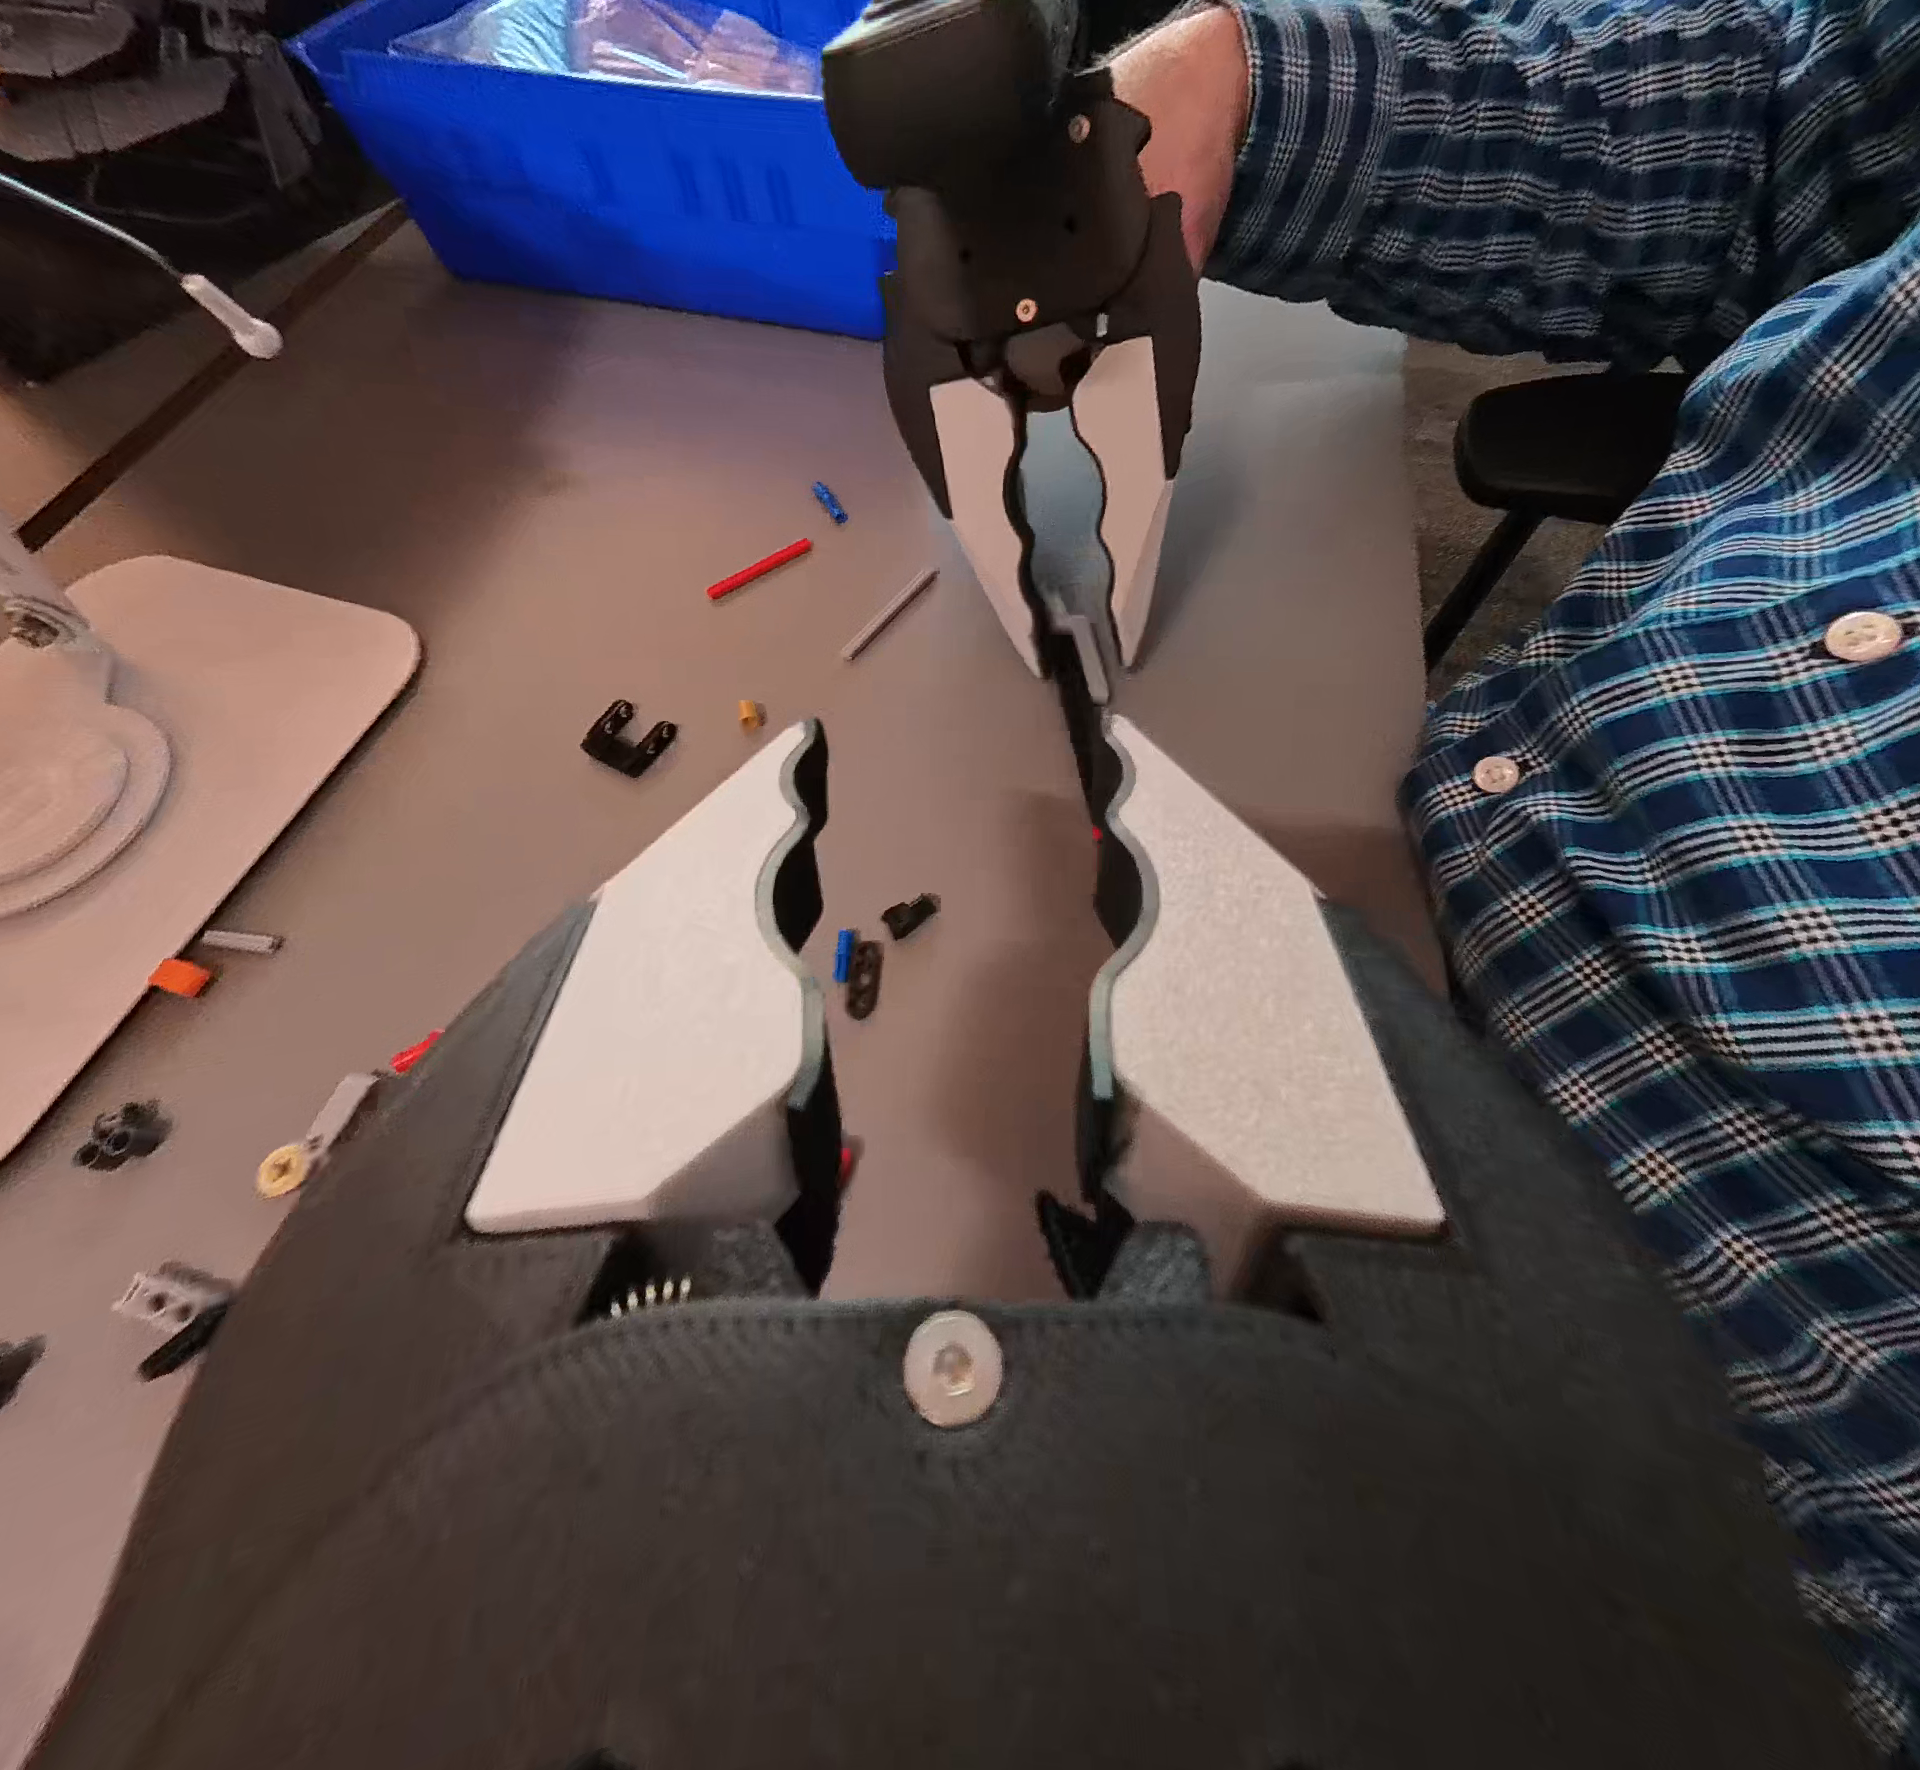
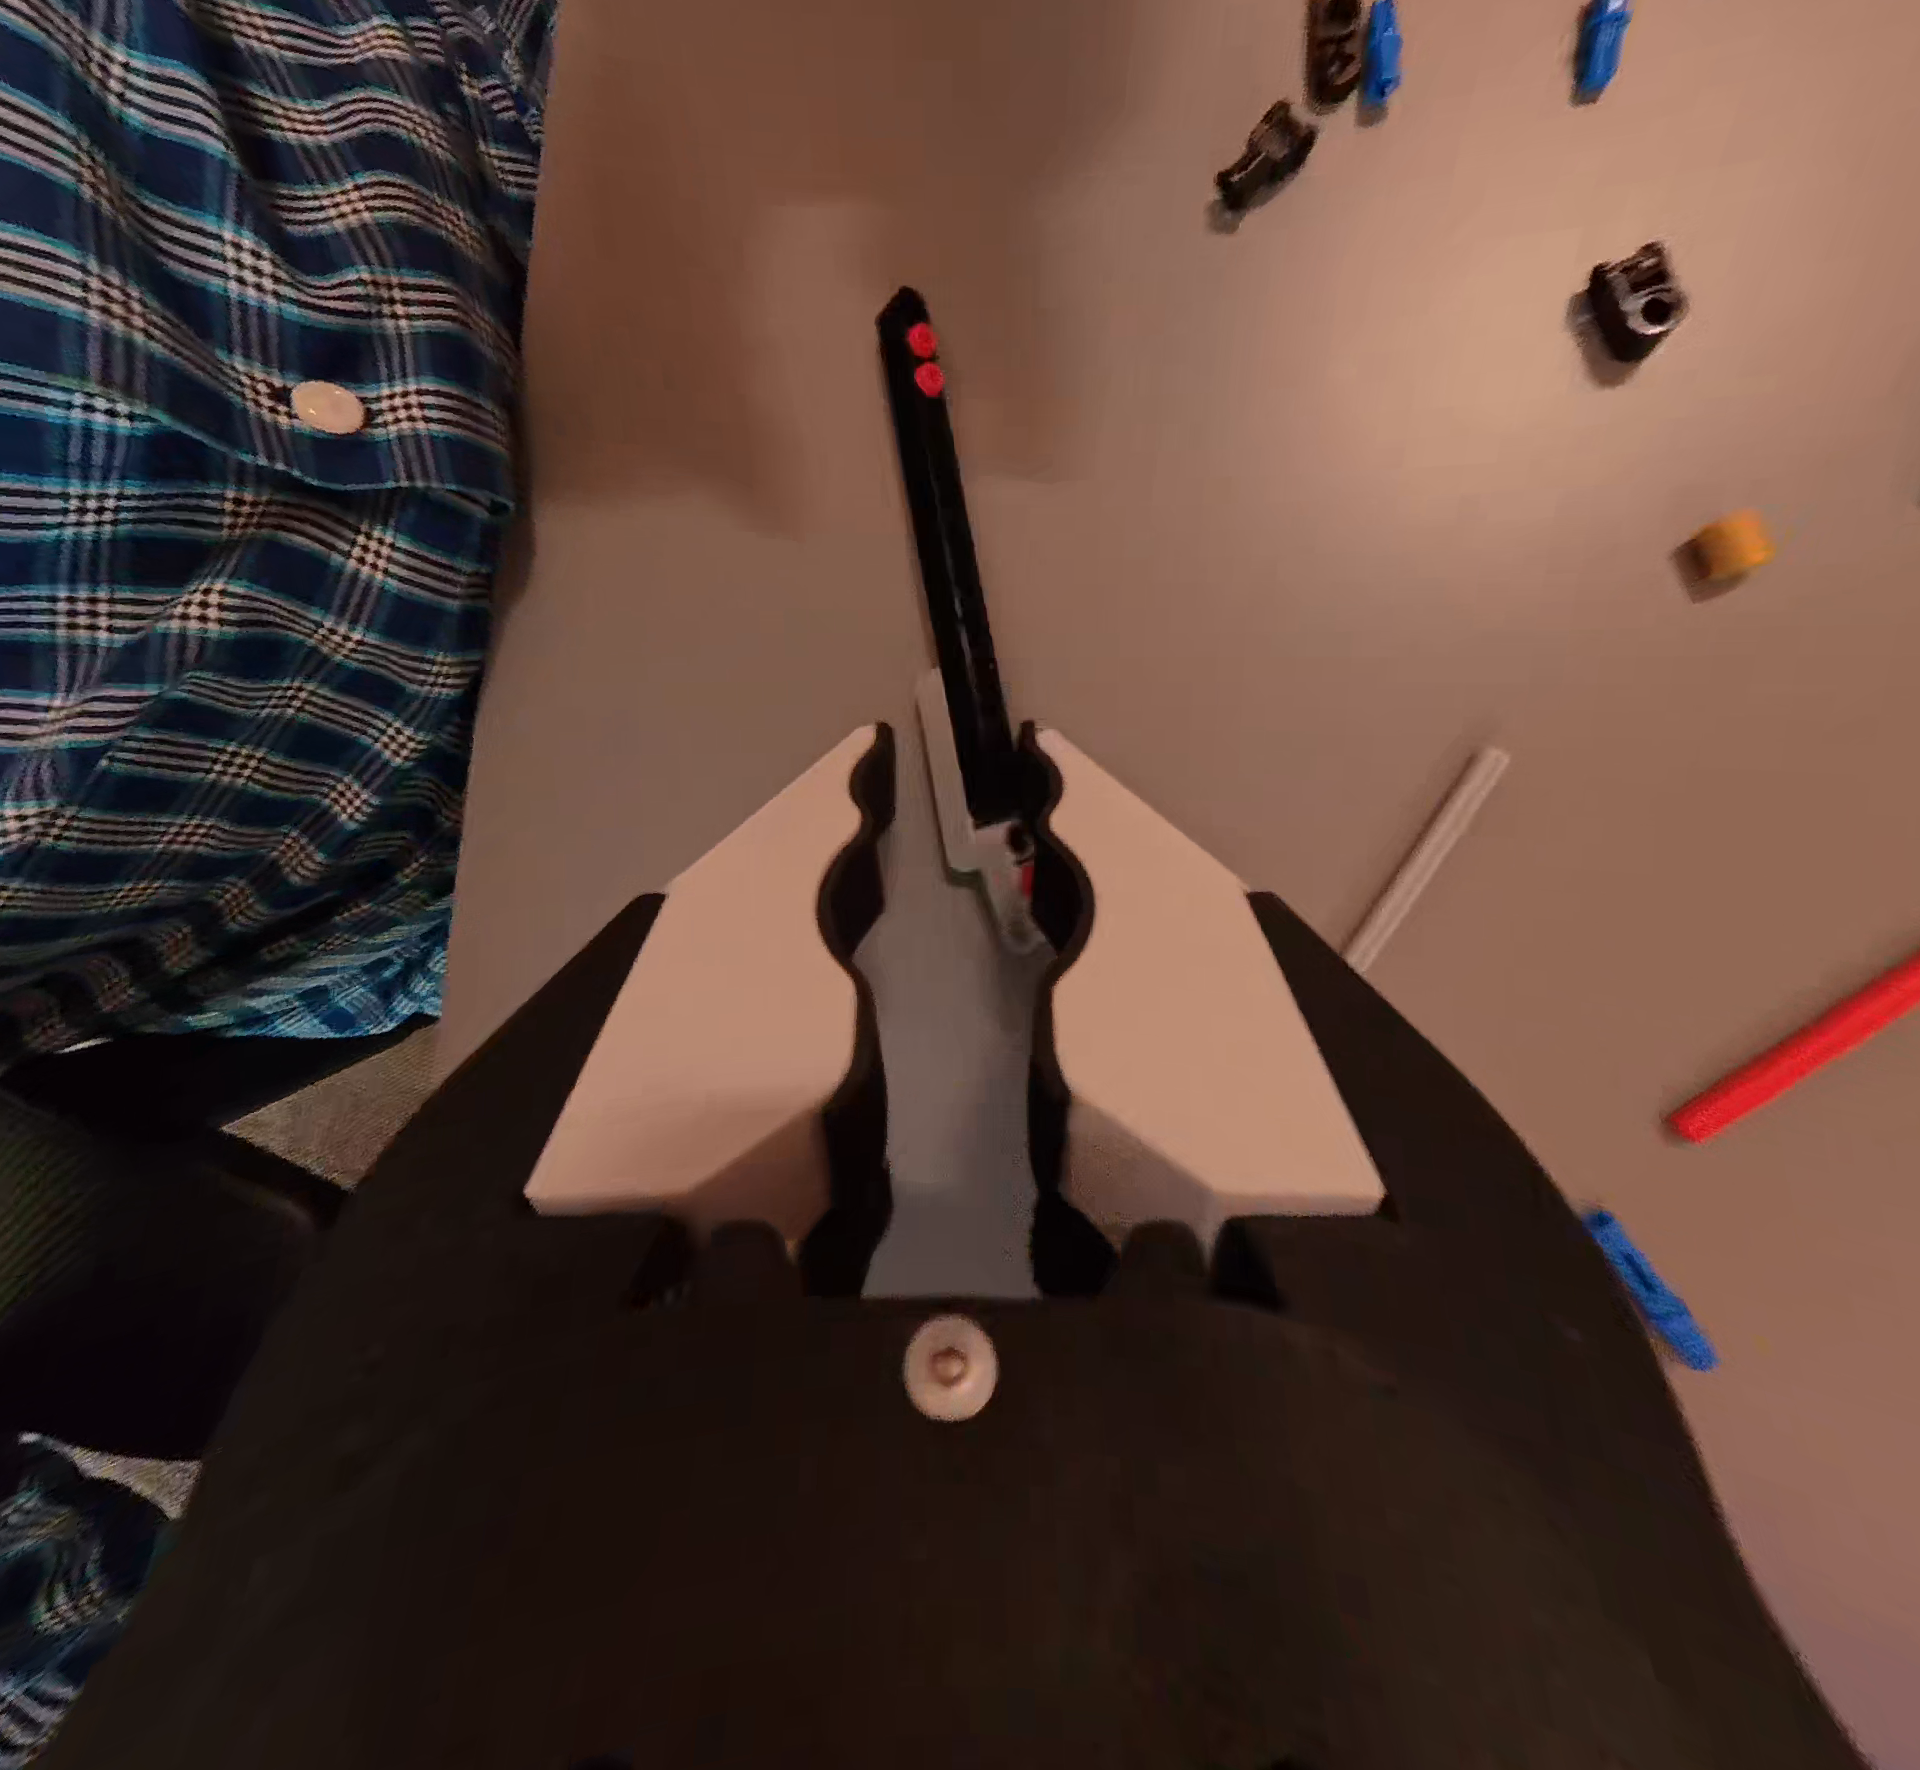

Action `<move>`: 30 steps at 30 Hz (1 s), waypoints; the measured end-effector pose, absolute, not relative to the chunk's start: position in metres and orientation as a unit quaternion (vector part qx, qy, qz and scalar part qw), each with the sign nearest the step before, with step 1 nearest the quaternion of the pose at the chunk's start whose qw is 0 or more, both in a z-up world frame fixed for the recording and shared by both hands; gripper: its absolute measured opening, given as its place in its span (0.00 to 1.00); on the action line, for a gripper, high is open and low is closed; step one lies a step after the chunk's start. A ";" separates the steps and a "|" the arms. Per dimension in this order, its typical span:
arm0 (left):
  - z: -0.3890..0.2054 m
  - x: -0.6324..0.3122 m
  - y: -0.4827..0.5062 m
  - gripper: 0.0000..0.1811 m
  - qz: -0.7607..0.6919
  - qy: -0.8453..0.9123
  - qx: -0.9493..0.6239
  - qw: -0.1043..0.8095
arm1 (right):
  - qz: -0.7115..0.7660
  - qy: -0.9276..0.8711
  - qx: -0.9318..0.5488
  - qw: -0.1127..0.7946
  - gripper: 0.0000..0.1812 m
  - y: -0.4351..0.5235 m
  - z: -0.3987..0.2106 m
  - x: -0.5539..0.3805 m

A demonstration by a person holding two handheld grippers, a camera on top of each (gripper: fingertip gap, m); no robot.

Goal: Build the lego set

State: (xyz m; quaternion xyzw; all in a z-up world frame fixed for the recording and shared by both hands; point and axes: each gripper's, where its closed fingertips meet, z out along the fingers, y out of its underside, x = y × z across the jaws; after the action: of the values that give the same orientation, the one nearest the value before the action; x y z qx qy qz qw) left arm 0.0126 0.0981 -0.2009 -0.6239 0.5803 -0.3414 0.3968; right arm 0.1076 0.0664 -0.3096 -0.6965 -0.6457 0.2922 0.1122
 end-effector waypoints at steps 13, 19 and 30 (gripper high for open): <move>-0.114 0.006 0.196 0.24 -0.213 0.544 -0.640 0.499 | 0.193 -0.573 -0.681 0.414 0.27 0.192 -0.176 0.127; -0.068 0.030 0.302 0.24 -0.132 0.520 -0.631 0.560 | 0.001 -0.488 -0.634 0.600 0.34 0.324 -0.058 0.166; -0.074 0.008 0.413 0.17 -0.061 0.436 -0.664 0.604 | -0.084 -0.472 -0.652 0.588 0.51 0.473 -0.025 0.177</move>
State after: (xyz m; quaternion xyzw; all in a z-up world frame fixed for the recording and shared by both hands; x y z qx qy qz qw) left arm 0.0079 0.4127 -0.0741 -0.6636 0.4365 -0.0614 0.6044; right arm 0.1768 0.4730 -0.0251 -0.6519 -0.4717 -0.0836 0.5878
